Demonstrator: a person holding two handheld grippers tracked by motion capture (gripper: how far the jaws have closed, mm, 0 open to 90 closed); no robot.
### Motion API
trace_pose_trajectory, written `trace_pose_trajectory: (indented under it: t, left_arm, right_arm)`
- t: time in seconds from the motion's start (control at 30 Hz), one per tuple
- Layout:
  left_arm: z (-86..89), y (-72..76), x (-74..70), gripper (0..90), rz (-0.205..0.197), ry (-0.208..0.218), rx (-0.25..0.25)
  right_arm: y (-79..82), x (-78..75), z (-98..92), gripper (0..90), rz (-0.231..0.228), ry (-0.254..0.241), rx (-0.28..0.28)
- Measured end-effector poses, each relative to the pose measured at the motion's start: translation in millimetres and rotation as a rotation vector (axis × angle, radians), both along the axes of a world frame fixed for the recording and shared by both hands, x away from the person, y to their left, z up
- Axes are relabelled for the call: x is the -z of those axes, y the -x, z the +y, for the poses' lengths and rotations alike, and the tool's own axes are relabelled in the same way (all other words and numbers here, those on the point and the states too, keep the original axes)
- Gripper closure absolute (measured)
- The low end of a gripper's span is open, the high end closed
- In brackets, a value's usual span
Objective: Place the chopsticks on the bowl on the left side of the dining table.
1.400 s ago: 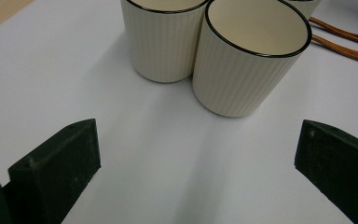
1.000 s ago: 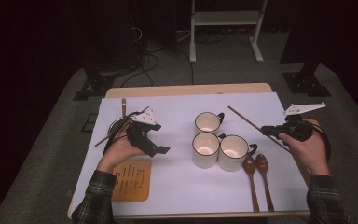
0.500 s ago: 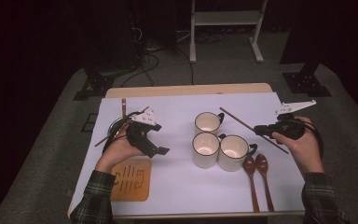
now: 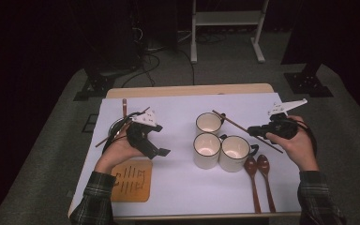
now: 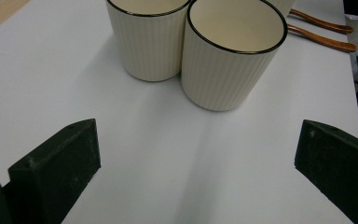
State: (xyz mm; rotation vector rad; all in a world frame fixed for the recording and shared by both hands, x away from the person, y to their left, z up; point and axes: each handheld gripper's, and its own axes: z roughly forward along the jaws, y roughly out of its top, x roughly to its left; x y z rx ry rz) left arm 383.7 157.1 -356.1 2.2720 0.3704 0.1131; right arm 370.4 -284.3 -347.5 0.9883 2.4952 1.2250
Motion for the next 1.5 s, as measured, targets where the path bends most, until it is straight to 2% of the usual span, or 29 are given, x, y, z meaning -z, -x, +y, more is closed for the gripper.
trace_pose_trajectory:
  t: [0.27, 0.53, 0.87, 1.1, 1.2, 1.5]
  left_arm:
    - [-0.3, 0.2, -0.1, 0.0, 0.006, 0.002, 0.002]
    - [-0.7, 3.3, -2.9, 0.0, -0.009, -0.011, 0.003]
    - [-3.7, 5.0, -8.5, 0.0, -0.014, -0.019, 0.003]
    - [-6.5, 4.0, -12.6, 0.0, -0.024, -0.008, -0.004]
    - [-6.9, 4.4, -12.4, 0.0, -0.027, -0.016, 0.002]
    - [-6.2, 4.4, -13.0, 0.0, -0.035, -0.006, 0.006]
  right_arm:
    - [-2.6, 1.4, 9.6, 85.2, 0.000, 0.004, -0.033]
    - [-6.9, 5.3, 18.3, 85.2, 0.010, 0.015, -0.072]
    - [-13.4, 1.0, 29.3, 85.2, -0.002, 0.008, -0.127]
    - [-18.6, 0.6, 35.1, 85.2, 0.003, 0.006, -0.159]
    - [-20.2, -0.1, 36.8, 85.2, 0.005, 0.001, -0.172]
    - [-19.1, 0.3, 49.3, 85.2, 0.013, 0.006, -0.206]
